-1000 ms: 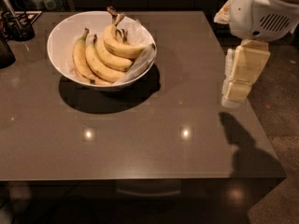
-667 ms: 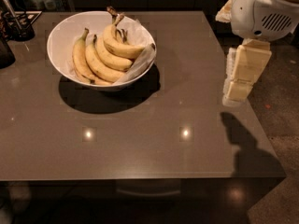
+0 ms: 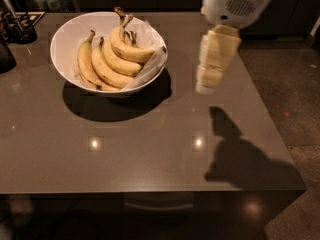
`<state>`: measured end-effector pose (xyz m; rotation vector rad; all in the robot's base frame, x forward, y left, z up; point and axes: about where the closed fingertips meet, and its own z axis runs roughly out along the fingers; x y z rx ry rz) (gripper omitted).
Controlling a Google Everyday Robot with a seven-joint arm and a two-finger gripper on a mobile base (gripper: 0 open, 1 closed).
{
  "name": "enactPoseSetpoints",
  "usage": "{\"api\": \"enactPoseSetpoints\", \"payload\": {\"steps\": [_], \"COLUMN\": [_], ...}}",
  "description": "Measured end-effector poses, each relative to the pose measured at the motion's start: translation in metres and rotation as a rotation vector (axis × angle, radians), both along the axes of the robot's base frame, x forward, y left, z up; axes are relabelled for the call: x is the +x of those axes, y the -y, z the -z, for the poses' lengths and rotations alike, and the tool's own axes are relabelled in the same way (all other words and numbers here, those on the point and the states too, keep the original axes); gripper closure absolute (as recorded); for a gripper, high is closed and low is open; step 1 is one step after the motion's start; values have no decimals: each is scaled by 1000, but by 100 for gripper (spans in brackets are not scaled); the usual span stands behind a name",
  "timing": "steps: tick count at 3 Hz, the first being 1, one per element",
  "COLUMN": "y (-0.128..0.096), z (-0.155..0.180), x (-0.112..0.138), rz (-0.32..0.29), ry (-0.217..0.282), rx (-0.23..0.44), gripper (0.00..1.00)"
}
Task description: Pick banana from white bowl
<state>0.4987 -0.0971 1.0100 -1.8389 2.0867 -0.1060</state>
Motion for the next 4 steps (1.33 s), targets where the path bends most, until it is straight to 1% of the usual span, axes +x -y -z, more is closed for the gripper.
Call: {"api": "enactPoseSetpoints", "payload": {"steps": [1,2,3,4], "y": [-23,-35,-50,-78], "z": [8,7,8,5], "x": [38,45,54,78], "rz": [89,83,78,105], "ry": [-30,-15,-13,-45], "rx": [-53,-45,-3,17], "gripper": [0,0,0,0]}}
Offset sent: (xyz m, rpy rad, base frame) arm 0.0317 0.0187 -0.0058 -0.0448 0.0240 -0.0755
